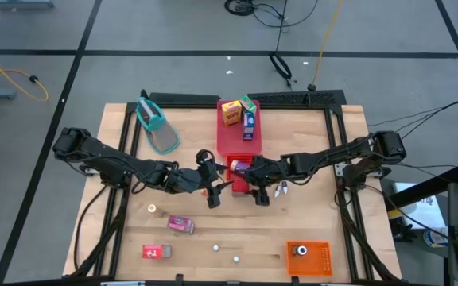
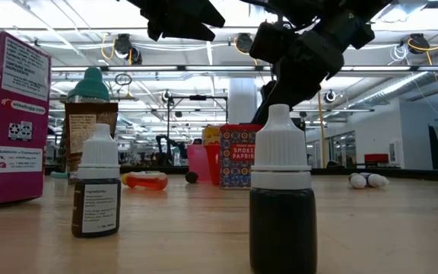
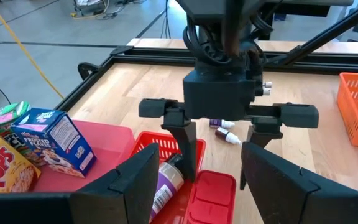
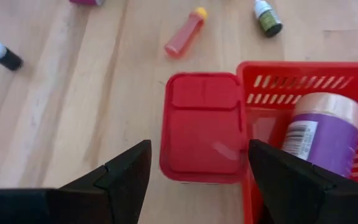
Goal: Pick & Place Kitchen Items
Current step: Put the red seasoning can into the red bin
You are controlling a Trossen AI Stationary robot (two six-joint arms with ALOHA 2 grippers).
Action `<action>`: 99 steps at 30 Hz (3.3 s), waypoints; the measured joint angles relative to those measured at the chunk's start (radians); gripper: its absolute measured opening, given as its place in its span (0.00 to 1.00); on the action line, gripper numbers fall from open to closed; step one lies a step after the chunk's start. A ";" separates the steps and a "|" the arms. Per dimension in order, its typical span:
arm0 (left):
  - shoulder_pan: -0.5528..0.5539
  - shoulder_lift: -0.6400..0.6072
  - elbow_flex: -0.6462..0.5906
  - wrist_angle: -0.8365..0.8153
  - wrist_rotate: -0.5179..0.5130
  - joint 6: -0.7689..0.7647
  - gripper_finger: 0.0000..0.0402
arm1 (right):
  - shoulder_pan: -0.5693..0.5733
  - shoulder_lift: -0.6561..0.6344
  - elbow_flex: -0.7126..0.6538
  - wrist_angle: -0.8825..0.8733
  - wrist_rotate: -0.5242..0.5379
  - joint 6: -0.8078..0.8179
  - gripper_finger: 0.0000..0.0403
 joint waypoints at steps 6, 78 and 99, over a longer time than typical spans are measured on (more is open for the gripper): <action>0.000 0.000 0.000 -0.001 0.000 -0.001 0.57 | 0.002 0.000 0.000 0.003 0.006 -0.011 0.65; 0.000 0.000 0.000 -0.021 0.000 -0.008 0.57 | -0.185 -0.216 -0.108 -0.082 0.185 -0.037 0.54; 0.000 0.000 0.000 -0.021 0.000 -0.005 0.57 | -0.217 -0.217 -0.170 -0.042 0.144 -0.023 0.64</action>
